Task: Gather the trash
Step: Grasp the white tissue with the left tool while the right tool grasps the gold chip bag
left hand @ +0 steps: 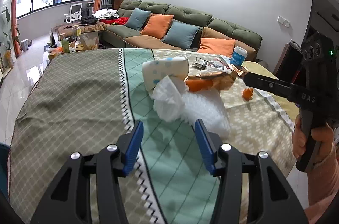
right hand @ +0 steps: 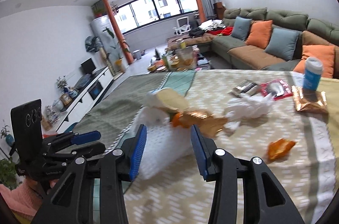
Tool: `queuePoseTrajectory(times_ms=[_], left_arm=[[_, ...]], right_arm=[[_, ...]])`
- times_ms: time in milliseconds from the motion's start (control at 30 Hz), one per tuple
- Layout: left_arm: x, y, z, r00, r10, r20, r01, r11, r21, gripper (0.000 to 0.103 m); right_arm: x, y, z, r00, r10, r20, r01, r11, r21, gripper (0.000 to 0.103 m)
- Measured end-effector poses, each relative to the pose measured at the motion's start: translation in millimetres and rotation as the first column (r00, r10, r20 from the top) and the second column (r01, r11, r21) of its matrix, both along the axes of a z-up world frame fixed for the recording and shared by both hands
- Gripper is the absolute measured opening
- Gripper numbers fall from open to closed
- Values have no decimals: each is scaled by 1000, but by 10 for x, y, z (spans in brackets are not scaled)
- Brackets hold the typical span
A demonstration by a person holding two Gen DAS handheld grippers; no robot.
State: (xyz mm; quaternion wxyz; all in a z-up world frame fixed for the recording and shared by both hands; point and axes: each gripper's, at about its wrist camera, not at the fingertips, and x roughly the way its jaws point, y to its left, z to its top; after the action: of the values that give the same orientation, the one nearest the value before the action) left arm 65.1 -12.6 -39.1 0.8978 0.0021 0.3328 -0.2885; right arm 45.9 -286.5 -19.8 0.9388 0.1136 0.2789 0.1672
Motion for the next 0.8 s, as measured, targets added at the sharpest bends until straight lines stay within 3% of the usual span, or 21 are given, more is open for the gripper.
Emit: queuePoseTrajectory(times_ms=[300,633,733,800], left_arm=[[270,-209,41,999,-14,-33,15,1000,13,51],[600,-365,-145,991,9,-136,-4,999,36,51],[647,-392,-203,987,11,-158,-5,999,37,44],[664,-395,-225,985,7,-172,-1,999,34,33]], right_arm=[[146,-111,-63,999,-40,14,41,996,-73,53],[284,44,-148,1000,-11,16,13,981,-195,56],[305,73,-169,1000,-7,15,10,975,-223,55],[304,72,-177,1000,-3,14,6,973,-231,47]])
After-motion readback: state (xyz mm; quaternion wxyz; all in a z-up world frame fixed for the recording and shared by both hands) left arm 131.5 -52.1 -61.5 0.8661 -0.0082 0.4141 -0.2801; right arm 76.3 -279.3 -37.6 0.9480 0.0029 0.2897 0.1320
